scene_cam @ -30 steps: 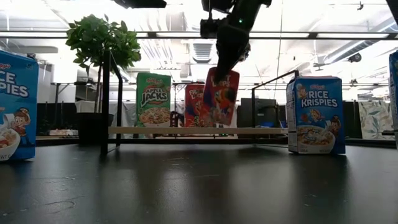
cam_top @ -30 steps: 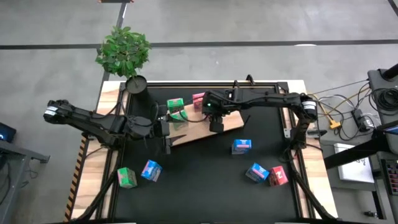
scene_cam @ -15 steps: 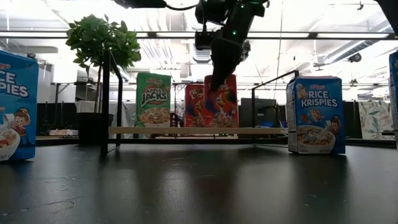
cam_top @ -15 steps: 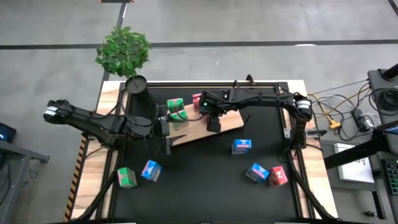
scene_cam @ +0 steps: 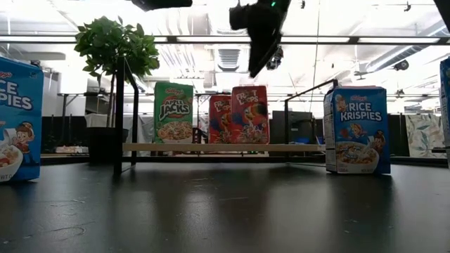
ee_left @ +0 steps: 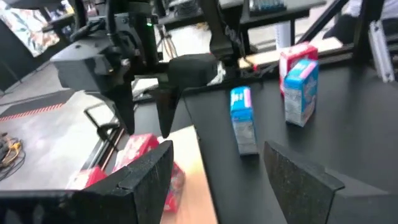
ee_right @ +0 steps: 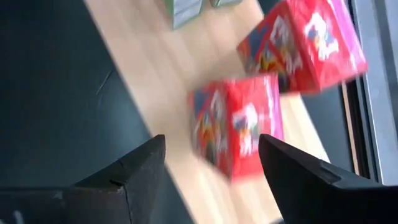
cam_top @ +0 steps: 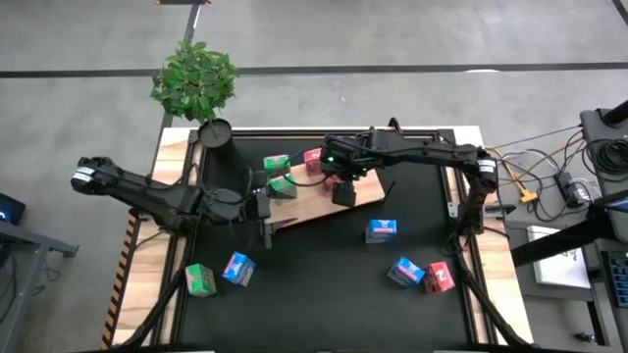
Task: Stack cereal on shelf
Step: Align the left red cereal box with the other red cereal box on the shelf
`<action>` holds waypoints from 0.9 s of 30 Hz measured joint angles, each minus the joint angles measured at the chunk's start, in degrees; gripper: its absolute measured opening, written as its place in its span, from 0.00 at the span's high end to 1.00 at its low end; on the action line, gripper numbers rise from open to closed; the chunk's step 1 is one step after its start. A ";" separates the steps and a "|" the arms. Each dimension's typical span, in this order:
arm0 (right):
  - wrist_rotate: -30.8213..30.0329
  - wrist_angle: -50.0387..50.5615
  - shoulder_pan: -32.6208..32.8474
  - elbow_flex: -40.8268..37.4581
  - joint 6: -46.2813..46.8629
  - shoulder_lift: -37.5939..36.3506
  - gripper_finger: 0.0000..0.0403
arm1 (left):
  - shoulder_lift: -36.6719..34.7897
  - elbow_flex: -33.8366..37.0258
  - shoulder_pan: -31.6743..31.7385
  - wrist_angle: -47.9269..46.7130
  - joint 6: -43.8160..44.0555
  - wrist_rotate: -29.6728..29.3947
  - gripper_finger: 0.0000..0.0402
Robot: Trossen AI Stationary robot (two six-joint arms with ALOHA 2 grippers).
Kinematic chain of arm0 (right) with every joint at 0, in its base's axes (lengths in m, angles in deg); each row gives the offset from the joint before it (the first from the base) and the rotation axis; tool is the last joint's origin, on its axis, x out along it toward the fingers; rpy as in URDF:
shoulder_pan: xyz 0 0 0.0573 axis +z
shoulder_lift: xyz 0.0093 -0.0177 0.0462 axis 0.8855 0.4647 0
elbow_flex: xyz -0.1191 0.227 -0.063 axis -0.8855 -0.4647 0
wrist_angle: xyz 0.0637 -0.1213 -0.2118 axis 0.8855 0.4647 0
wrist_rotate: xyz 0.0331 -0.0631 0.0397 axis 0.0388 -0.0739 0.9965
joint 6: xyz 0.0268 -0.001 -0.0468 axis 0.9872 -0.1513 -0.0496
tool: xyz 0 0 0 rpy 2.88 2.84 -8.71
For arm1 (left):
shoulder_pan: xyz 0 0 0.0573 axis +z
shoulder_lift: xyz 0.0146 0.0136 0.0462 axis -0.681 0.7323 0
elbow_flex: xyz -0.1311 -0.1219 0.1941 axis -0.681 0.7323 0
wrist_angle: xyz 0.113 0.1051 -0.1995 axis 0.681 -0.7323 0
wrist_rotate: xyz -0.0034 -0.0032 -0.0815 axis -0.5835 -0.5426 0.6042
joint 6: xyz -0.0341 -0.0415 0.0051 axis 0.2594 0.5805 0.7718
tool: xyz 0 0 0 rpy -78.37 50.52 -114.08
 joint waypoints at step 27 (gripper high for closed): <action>-5.07 -23.40 -2.49 -22.59 -7.39 -6.66 0.97 | 0.19 0.44 -2.33 1.48 -0.52 -0.17 0.42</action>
